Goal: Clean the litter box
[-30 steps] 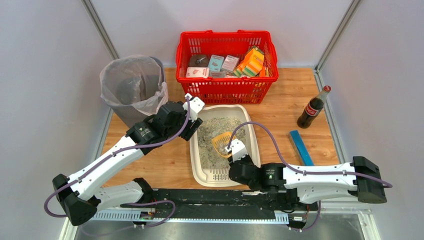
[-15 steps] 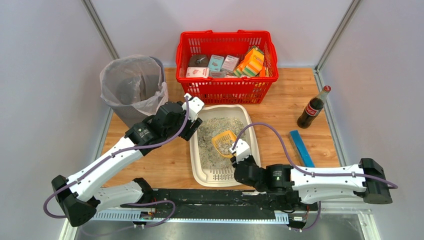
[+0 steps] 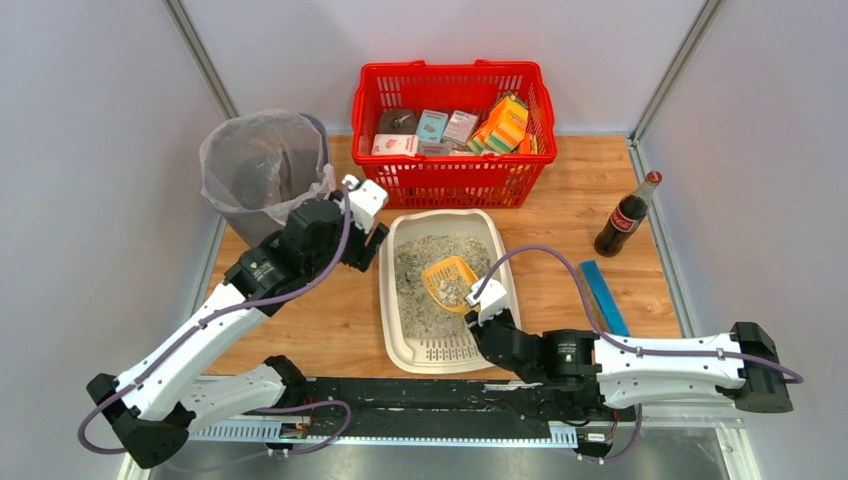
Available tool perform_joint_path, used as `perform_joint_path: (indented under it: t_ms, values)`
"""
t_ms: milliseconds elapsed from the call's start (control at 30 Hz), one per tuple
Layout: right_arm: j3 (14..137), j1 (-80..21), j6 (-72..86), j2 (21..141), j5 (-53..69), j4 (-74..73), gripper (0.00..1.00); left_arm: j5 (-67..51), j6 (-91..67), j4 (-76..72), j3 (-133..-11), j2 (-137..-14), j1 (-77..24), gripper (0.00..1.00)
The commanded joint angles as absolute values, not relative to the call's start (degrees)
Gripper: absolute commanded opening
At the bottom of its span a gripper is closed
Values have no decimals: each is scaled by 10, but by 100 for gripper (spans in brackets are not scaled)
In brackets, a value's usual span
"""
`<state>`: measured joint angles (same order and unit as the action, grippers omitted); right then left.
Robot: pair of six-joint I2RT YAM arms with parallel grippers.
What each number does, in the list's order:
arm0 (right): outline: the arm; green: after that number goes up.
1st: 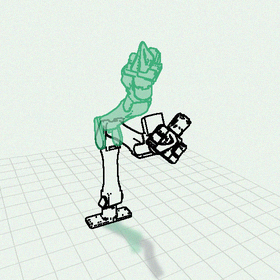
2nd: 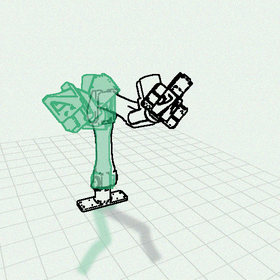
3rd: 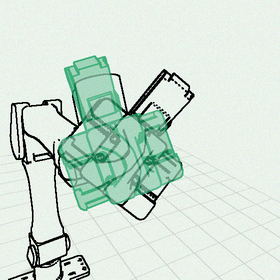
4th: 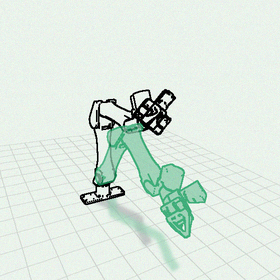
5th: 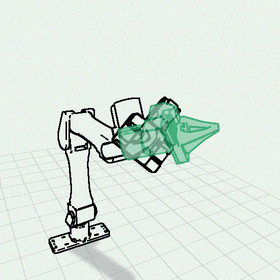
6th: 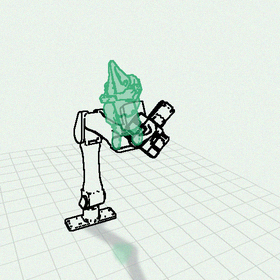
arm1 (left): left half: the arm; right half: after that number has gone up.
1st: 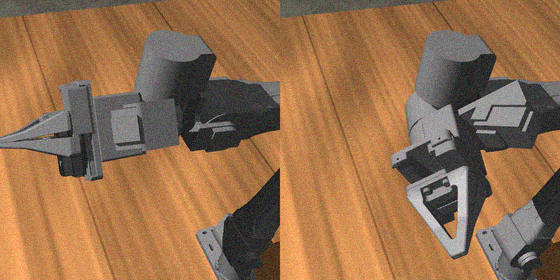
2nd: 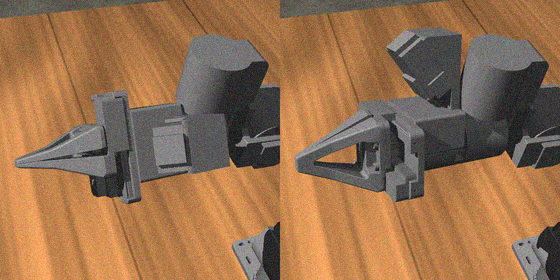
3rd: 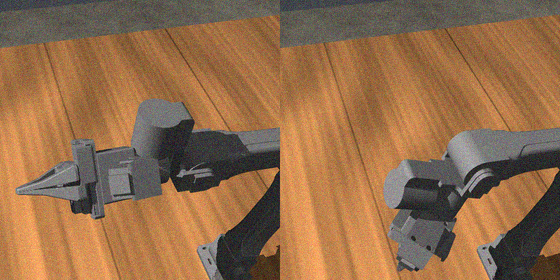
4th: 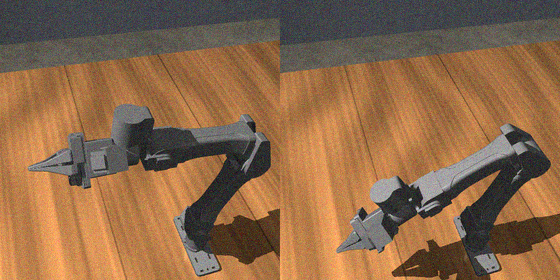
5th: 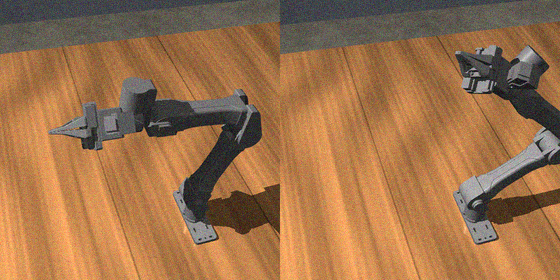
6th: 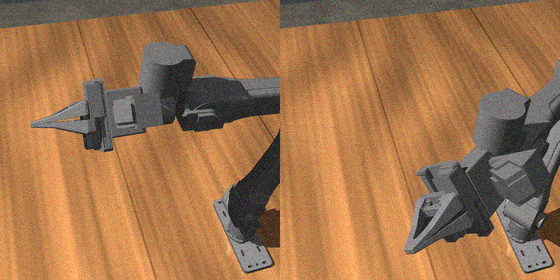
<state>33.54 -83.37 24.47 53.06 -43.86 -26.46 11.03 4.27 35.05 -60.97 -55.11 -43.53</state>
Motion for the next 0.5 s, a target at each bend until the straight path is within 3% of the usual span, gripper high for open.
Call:
perform_joint_path:
  t_ms: [0,233,300,467]
  values:
    - [303,-834,235,514,-407,-135,0,120,32,361,-707,-541,-355,75]
    - [358,-837,214,598,-396,-163,0,174,60,445,-855,-629,-295,78]
    - [381,-838,220,631,-443,-208,0,175,62,457,-878,-658,-277,79]
    - [335,-834,221,561,-446,-167,0,214,75,510,-908,-714,-259,79]
